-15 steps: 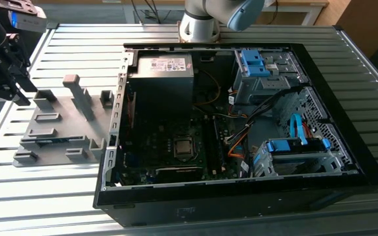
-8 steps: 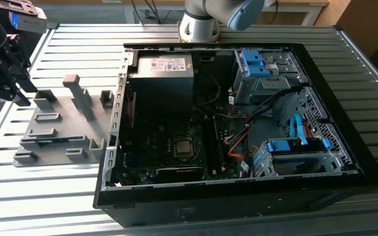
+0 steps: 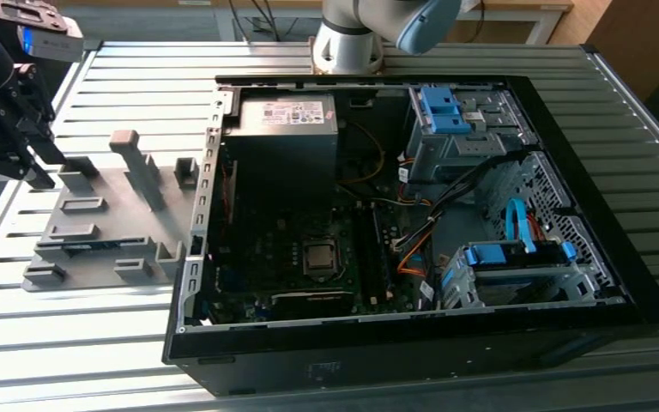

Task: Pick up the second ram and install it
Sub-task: 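Pick up the second ram and move it above second insertion slot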

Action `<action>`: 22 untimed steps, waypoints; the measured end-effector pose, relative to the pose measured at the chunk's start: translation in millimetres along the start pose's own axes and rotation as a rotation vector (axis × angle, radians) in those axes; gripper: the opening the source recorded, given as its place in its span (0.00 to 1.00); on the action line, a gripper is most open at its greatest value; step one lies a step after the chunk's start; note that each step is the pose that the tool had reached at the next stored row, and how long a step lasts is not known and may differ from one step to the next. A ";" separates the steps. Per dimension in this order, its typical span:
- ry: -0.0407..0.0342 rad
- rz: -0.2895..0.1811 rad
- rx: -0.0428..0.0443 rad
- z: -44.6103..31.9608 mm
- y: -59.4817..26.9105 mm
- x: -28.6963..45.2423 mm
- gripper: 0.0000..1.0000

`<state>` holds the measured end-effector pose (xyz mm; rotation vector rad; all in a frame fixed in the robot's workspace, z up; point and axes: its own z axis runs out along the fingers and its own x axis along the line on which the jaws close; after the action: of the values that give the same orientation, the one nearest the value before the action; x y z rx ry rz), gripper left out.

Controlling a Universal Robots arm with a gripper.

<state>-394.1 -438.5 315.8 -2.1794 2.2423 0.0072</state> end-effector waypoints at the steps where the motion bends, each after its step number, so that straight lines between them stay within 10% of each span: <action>1: 0.0000 0.000 0.0000 0.9 0.0 1.2 0.41; 22: -0.0004 -0.003 -0.0006 23.2 0.9 5.4 0.41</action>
<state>-395.0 -443.6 292.5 -2.1829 2.2392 0.0083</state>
